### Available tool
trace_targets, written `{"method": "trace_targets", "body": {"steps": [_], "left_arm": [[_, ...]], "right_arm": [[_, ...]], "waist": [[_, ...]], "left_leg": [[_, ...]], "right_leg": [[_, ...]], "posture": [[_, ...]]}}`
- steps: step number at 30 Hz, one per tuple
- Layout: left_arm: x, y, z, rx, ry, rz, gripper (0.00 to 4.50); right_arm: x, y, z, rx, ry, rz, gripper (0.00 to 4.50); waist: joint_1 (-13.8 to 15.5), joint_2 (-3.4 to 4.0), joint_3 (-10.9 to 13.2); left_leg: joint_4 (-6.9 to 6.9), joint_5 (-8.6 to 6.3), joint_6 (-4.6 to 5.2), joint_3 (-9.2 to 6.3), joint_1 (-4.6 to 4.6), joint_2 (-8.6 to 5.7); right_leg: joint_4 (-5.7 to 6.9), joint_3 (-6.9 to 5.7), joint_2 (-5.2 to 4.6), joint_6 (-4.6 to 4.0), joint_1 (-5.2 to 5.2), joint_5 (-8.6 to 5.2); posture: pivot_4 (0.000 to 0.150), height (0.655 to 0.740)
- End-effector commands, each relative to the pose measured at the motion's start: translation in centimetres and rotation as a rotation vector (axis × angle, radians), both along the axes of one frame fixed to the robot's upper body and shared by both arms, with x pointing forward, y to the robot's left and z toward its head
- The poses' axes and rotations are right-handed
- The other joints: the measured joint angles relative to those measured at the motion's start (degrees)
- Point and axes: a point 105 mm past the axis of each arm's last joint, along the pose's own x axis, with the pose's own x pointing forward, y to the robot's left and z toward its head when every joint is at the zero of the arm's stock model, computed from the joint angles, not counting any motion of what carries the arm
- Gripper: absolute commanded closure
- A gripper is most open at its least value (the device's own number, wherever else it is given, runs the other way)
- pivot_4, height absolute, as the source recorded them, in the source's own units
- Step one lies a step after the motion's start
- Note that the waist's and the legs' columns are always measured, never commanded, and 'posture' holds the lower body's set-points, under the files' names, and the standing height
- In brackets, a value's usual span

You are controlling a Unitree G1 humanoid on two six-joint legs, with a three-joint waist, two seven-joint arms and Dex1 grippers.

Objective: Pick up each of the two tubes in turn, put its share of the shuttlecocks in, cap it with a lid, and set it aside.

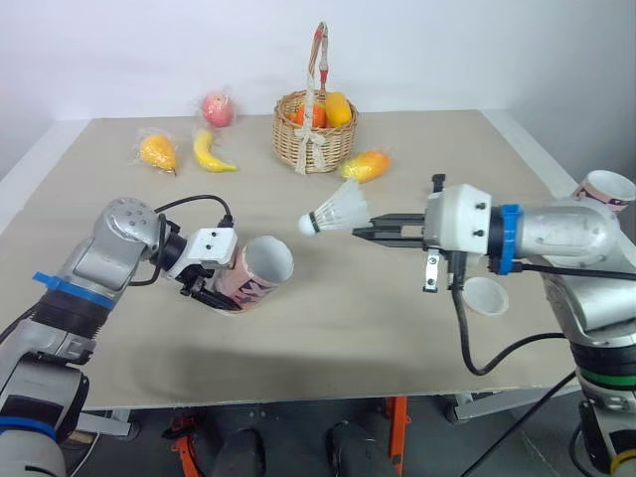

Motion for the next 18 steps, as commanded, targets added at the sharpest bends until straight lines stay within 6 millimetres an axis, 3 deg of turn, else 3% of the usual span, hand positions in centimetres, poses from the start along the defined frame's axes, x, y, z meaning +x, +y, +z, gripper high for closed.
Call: {"method": "trace_targets", "body": {"steps": [1, 12, 15, 18], "left_arm": [[-0.5, -0.4, -1.6, 0.032, 0.064, -0.029, 1.6], [-0.8, -0.5, -1.7, 0.019, 0.067, -0.028, 1.6], [-0.8, -0.5, -1.7, 0.013, 0.066, -0.024, 1.6], [-0.9, -0.6, -1.7, 0.006, 0.067, -0.022, 1.6]], "right_arm": [[0.1, 1.3, 0.0, -0.046, -0.061, 0.029, 4.43], [0.6, 4.2, -1.0, -0.14, -0.097, 0.135, 4.43], [0.7, 4.6, -0.8, -0.114, -0.03, 0.146, 3.6], [0.0, 4.0, 0.0, -0.071, 0.053, 0.167, 2.22]], "waist": [[0.03, 0.0, 0.0], [1.15, 0.01, -0.02], [1.29, 0.01, -0.02], [1.49, 0.01, -0.02]], "left_leg": [[0.0, 0.01, 0.0, 0.0, 0.0, 0.0], [-0.04, -0.05, 0.0, -0.04, -0.2, -0.18], [-0.04, -0.05, 0.0, -0.06, -0.19, -0.16], [-0.04, -0.05, 0.0, -0.08, -0.2, -0.16]], "right_leg": [[0.0, 0.0, 0.0, 0.0, 0.0, 0.0], [0.01, -0.03, -0.2, 0.32, -0.08, -0.06], [0.01, -0.07, -0.18, 0.31, -0.09, -0.05], [0.01, -0.09, -0.19, 0.29, -0.08, -0.05]], "posture": [[0.15, 0.74], [0.15, 0.74], [0.15, 0.74], [0.15, 0.74]]}}
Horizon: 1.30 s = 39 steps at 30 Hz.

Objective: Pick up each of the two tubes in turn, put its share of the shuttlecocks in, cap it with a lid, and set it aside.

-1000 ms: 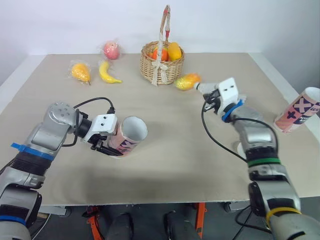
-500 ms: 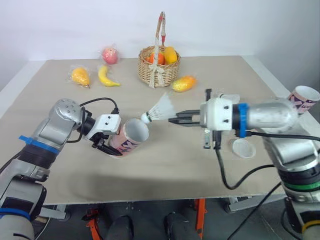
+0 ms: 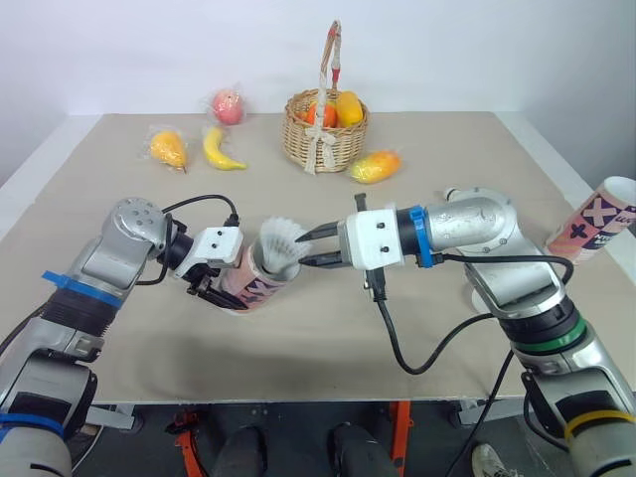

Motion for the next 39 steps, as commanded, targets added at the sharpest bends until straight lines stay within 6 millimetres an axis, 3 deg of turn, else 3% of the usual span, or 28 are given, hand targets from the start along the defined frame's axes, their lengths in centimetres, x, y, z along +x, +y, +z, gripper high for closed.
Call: {"method": "trace_targets", "body": {"steps": [1, 2, 5, 9, 11, 14, 17, 19, 26, 33, 39], "left_arm": [[-0.8, 0.1, -1.7, 0.037, 0.064, -0.005, 1.6], [-0.8, 0.1, -1.7, 0.035, 0.064, -0.004, 1.6], [-0.9, -0.1, -1.8, 0.028, 0.062, -0.003, 1.6], [-1.1, -0.4, -1.8, 0.003, 0.064, -0.001, 1.6], [-1.2, -0.4, -1.9, 0.002, 0.065, -0.001, 1.6], [-1.4, -0.4, -2.1, -0.001, 0.066, 0.001, 1.6], [-1.5, -0.5, -2.2, -0.003, 0.069, -0.003, 1.6], [-1.5, -0.5, -2.3, -0.004, 0.069, -0.004, 1.6], [-1.4, -0.8, -2.2, -0.011, 0.064, -0.011, 1.6], [-1.3, -0.8, -2.3, -0.015, 0.06, -0.005, 1.6], [-1.4, -0.7, -2.2, -0.018, 0.056, 0.003, 1.6]], "right_arm": [[-1.3, -0.9, 2.3, 0.07, 0.072, 0.034, 1.79], [-1.5, -1.3, 2.5, 0.083, 0.098, 0.033, 1.34], [-1.1, -2.7, 3.3, 0.147, 0.13, -0.039, 1.34], [1.5, -7.9, 5.0, 0.415, 0.174, -0.34, 1.34], [2.7, -11.0, 4.3, 0.497, 0.168, -0.508, 1.34], [5.0, -19.0, 2.1, 0.662, 0.137, -0.945, 1.34], [4.9, -24.8, 0.6, 0.743, 0.132, -1.2, 1.34], [4.2, -26.8, 0.0, 0.787, 0.145, -1.275, 1.34], [2.8, -27.5, -2.4, 0.714, 0.217, -1.306, 1.34], [4.1, -28.6, -7.2, 0.7, 0.376, -1.398, 1.34], [5.6, -29.7, -8.3, 0.729, 0.409, -1.445, 1.34]], "waist": [[0.02, 0.0, 0.0], [0.03, 0.0, 0.0], [0.11, 0.0, 0.0], [0.23, -0.02, -0.01], [0.29, -0.04, -0.03], [0.42, -0.11, -0.07], [0.38, 0.01, -0.12], [0.35, 0.16, -0.17], [0.2, 0.37, -0.29], [0.18, 0.36, -0.3], [0.18, 0.45, -0.33]], "left_leg": [[0.0, 0.0, 0.0, 0.0, -0.01, 0.0], [0.0, 0.0, 0.0, 0.0, -0.03, -0.01], [-0.02, -0.04, 0.02, -0.02, -0.04, -0.04], [-0.02, -0.06, 0.03, -0.05, -0.05, -0.06], [-0.02, -0.06, 0.03, -0.04, -0.05, -0.12], [-0.04, -0.06, 0.02, -0.08, -0.05, -0.17], [-0.05, -0.06, 0.02, 0.02, -0.05, -0.28], [-0.06, -0.07, 0.02, 0.06, -0.05, -0.3], [-0.05, -0.07, 0.04, 0.05, 0.02, -0.29], [0.0, -0.07, 0.04, 0.12, 0.02, -0.33], [-0.01, -0.07, 0.04, 0.13, 0.01, -0.35]], "right_leg": [[0.0, 0.01, -0.02, -0.02, 0.0, 0.0], [0.0, 0.01, -0.04, -0.05, -0.01, 0.0], [0.0, -0.01, -0.11, -0.12, 0.01, -0.01], [0.0, -0.07, -0.12, -0.13, 0.03, -0.03], [0.0, -0.05, -0.17, -0.13, 0.03, -0.03], [-0.02, -0.1, -0.2, -0.12, 0.07, -0.06], [-0.02, 0.02, -0.3, -0.09, 0.05, -0.04], [-0.02, 0.07, -0.31, -0.05, 0.04, -0.04], [-0.02, 0.11, -0.24, 0.28, 0.11, -0.17], [-0.08, 0.19, -0.28, 0.38, 0.14, -0.12], [-0.09, 0.2, -0.29, 0.38, 0.13, -0.12]], "posture": [[0.15, 0.74], [0.15, 0.74], [0.15, 0.74], [0.15, 0.74], [0.15, 0.74], [0.15, 0.74], [0.15, 0.74], [0.15, 0.74], [0.15, 0.74], [0.15, 0.74], [0.15, 0.74]]}}
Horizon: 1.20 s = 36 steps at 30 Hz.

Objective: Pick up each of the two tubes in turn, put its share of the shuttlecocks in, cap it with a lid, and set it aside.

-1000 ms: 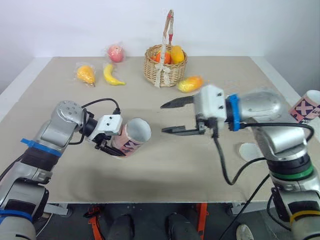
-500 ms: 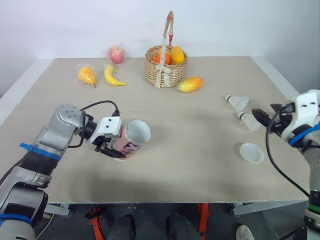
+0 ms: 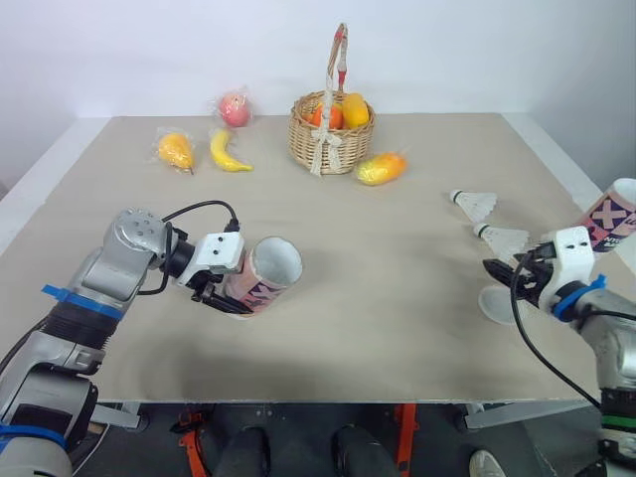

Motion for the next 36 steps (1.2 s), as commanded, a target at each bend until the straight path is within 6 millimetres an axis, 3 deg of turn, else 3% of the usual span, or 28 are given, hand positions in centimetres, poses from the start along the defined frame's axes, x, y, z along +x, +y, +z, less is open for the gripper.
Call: {"method": "trace_targets", "body": {"steps": [1, 9, 12, 14, 16, 18, 19, 25, 26, 30, 33, 36], "left_arm": [[-0.8, -0.3, -1.6, 0.027, 0.059, -0.025, 1.6], [-0.9, -0.3, -1.5, 0.02, 0.059, -0.018, 1.6], [-0.9, -0.2, -1.5, 0.018, 0.056, -0.013, 1.6], [-0.9, -0.1, -1.4, 0.018, 0.055, -0.01, 1.6], [-1.0, -0.1, -1.4, 0.017, 0.055, -0.01, 1.6], [-0.9, -0.1, -1.4, 0.017, 0.053, -0.009, 1.6], [-0.9, -0.1, -1.4, 0.018, 0.052, -0.01, 1.6], [-0.9, -0.2, -1.4, 0.016, 0.052, -0.015, 1.6], [-0.9, -0.2, -1.4, 0.017, 0.052, -0.016, 1.6], [-0.8, -0.4, -1.5, 0.015, 0.05, -0.017, 1.6], [-0.8, -0.4, -1.5, 0.011, 0.052, -0.014, 1.6], [-0.9, -0.3, -1.7, 0.014, 0.055, -0.015, 1.6]], "right_arm": [[1.2, -0.5, 1.8, -0.002, -0.07, -0.01, 1.34], [3.4, -0.2, 2.2, -0.015, -0.082, 0.025, 1.34], [3.1, 0.0, 2.1, -0.019, -0.086, 0.043, 2.01], [2.8, -0.1, 2.2, -0.028, -0.087, 0.047, 2.74], [2.5, -0.3, 2.4, -0.045, -0.091, 0.044, 3.78], [2.2, -0.9, 3.6, -0.065, -0.11, 0.022, 4.3], [1.9, -0.7, 4.4, -0.079, -0.125, 0.034, 4.3], [-0.1, 5.4, 11.1, -0.216, -0.299, 0.316, 4.3], [-0.3, 6.3, 11.6, -0.231, -0.31, 0.351, 4.3], [-3.8, 13.8, 12.8, -0.348, -0.357, 0.752, 4.3], [-4.6, 16.1, 14.0, -0.349, -0.412, 0.861, 4.3], [-6.0, 20.2, 14.9, -0.373, -0.476, 1.075, 4.3]], "waist": [[-0.02, 0.0, 0.0], [-0.03, 0.0, 0.0], [-0.01, 0.0, 0.0], [0.03, 0.0, 0.0], [0.02, 0.0, 0.0], [-0.02, 0.03, 0.01], [-0.05, 0.04, 0.01], [-0.04, 0.11, 0.0], [-0.04, 0.1, 0.01], [-0.04, 0.1, 0.01], [0.08, 0.07, 0.02], [0.0, 0.07, 0.02]], "left_leg": [[0.0, 0.0, 0.0, 0.0, 0.0, 0.0], [-0.02, 0.0, 0.0, 0.0, 0.01, 0.01], [-0.04, -0.03, 0.04, -0.02, -0.02, -0.02], [-0.04, -0.03, 0.04, -0.02, -0.02, -0.02], [-0.04, -0.03, 0.04, -0.03, -0.02, -0.02], [-0.04, -0.03, 0.04, -0.03, -0.02, -0.03], [-0.03, -0.03, 0.04, 0.0, -0.02, -0.03], [-0.05, -0.03, 0.05, -0.01, -0.01, 0.01], [-0.04, -0.03, 0.04, -0.03, 0.0, 0.03], [-0.02, -0.03, 0.04, -0.02, -0.01, 0.05], [-0.02, -0.03, 0.04, -0.06, -0.03, 0.06], [0.06, -0.03, 0.04, 0.01, -0.06, 0.05]], "right_leg": [[0.0, 0.0, 0.0, 0.0, 0.0, 0.0], [0.0, 0.0, 0.02, 0.0, 0.0, 0.0], [-0.01, 0.01, 0.0, -0.03, 0.0, -0.03], [-0.01, 0.0, -0.01, -0.03, 0.0, -0.03], [-0.01, -0.01, -0.01, -0.02, 0.0, -0.04], [-0.01, 0.0, -0.02, -0.01, -0.01, -0.04], [-0.01, 0.03, -0.02, 0.01, -0.02, -0.03], [0.0, 0.02, 0.03, 0.02, -0.04, -0.04], [0.0, 0.0, 0.05, 0.02, -0.02, -0.04], [0.0, 0.0, 0.04, 0.02, -0.03, -0.03], [-0.01, -0.06, 0.03, 0.01, -0.02, -0.05], [-0.01, -0.02, -0.06, 0.05, -0.04, -0.03]], "posture": [[0.15, 0.74], [0.15, 0.74], [0.15, 0.74], [0.15, 0.74], [0.15, 0.74], [0.15, 0.74], [0.15, 0.74], [0.15, 0.74], [0.15, 0.74], [0.15, 0.74], [0.15, 0.74], [0.15, 0.74]]}}
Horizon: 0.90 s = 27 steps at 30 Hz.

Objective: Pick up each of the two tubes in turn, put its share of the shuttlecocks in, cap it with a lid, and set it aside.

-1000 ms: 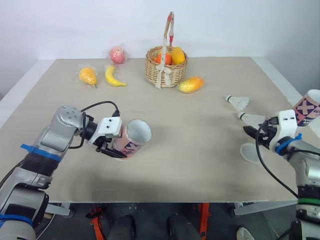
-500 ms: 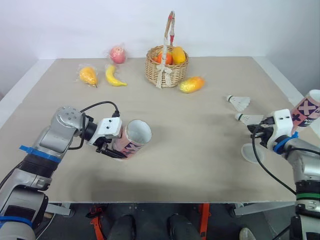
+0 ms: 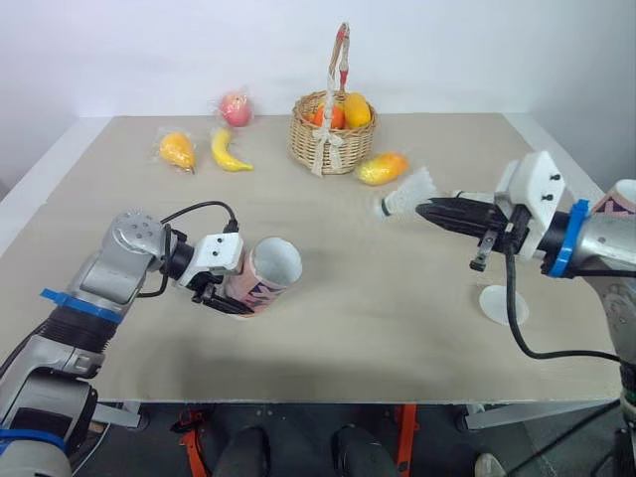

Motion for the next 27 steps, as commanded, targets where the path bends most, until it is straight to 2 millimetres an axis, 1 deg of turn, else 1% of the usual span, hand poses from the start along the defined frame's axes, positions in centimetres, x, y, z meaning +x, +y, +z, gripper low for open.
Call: {"method": "trace_targets", "body": {"steps": [1, 3, 9, 12, 20, 23, 24, 25, 26, 27], "left_arm": [[-0.8, -0.4, -1.6, 0.031, 0.061, -0.029, 1.6], [-0.7, -0.3, -1.6, 0.031, 0.059, -0.026, 1.6], [-0.8, -0.3, -1.6, 0.03, 0.059, -0.022, 1.6], [-0.8, -0.2, -1.6, 0.029, 0.059, -0.018, 1.6], [-0.9, -0.1, -1.6, 0.028, 0.062, -0.009, 1.6], [-0.9, 0.0, -1.6, 0.029, 0.063, -0.008, 1.6], [-0.9, -0.1, -1.6, 0.028, 0.063, -0.008, 1.6], [-0.9, -0.1, -1.5, 0.027, 0.063, -0.008, 1.6], [-0.9, -0.1, -1.5, 0.025, 0.062, -0.008, 1.6], [-0.9, -0.1, -1.5, 0.024, 0.062, -0.008, 1.6]], "right_arm": [[-2.5, 5.0, 1.9, -0.047, -0.092, 0.277, 4.3], [-3.1, 6.5, 1.6, -0.098, -0.108, 0.361, 4.3], [-3.0, 8.7, 0.8, -0.161, -0.127, 0.479, 4.3], [-3.0, 9.7, -0.2, -0.214, -0.134, 0.532, 4.3], [-2.8, 11.6, -1.5, -0.257, -0.134, 0.602, 4.3], [-2.1, 12.7, -2.1, -0.241, -0.094, 0.587, 4.3], [-2.0, 12.8, -2.3, -0.238, -0.066, 0.589, 3.78], [-2.0, 12.8, -2.4, -0.236, -0.049, 0.592, 3.52], [-2.0, 12.5, -2.1, -0.226, -0.034, 0.587, 3.13], [-2.0, 12.1, -1.8, -0.212, -0.019, 0.581, 2.62]], "waist": [[-0.05, 0.01, -0.01], [0.03, -0.01, 0.0], [0.15, -0.03, -0.01], [0.11, -0.03, -0.01], [0.07, -0.03, -0.01], [-0.01, -0.03, -0.01], [-0.01, -0.03, -0.01], [0.05, -0.03, -0.01], [0.1, -0.04, -0.01], [0.11, -0.04, -0.01]], "left_leg": [[0.0, 0.0, 0.0, 0.06, 0.01, 0.0], [-0.01, 0.0, 0.0, 0.0, 0.01, 0.03], [-0.03, 0.0, 0.0, -0.1, -0.06, 0.04], [-0.02, 0.0, 0.0, -0.1, -0.06, 0.04], [-0.03, 0.0, 0.0, -0.11, -0.05, 0.04], [-0.03, 0.0, 0.0, -0.09, -0.04, 0.05], [-0.03, 0.0, 0.0, -0.1, -0.04, 0.06], [-0.03, 0.0, 0.0, -0.12, -0.04, 0.07], [-0.03, 0.0, 0.0, -0.15, -0.04, 0.07], [-0.02, 0.0, -0.01, -0.18, -0.07, 0.07]], "right_leg": [[-0.01, 0.05, 0.0, 0.01, -0.02, 0.03], [-0.01, -0.01, 0.04, -0.02, -0.02, 0.02], [-0.01, -0.14, 0.0, -0.09, -0.03, -0.05], [0.0, -0.16, 0.01, -0.09, -0.04, -0.03], [0.01, -0.18, 0.03, -0.12, -0.05, -0.03], [0.01, -0.16, 0.04, -0.14, -0.07, -0.02], [0.03, -0.17, 0.07, -0.16, -0.07, -0.01], [0.03, -0.18, 0.08, -0.16, -0.07, -0.01], [0.04, -0.21, 0.09, -0.18, -0.06, -0.01], [0.04, -0.25, 0.07, -0.19, -0.07, -0.02]], "posture": [[0.15, 0.74], [0.15, 0.74], [0.15, 0.74], [0.15, 0.74], [0.15, 0.74], [0.15, 0.74], [0.15, 0.74], [0.15, 0.74], [0.15, 0.74], [0.15, 0.74]]}}
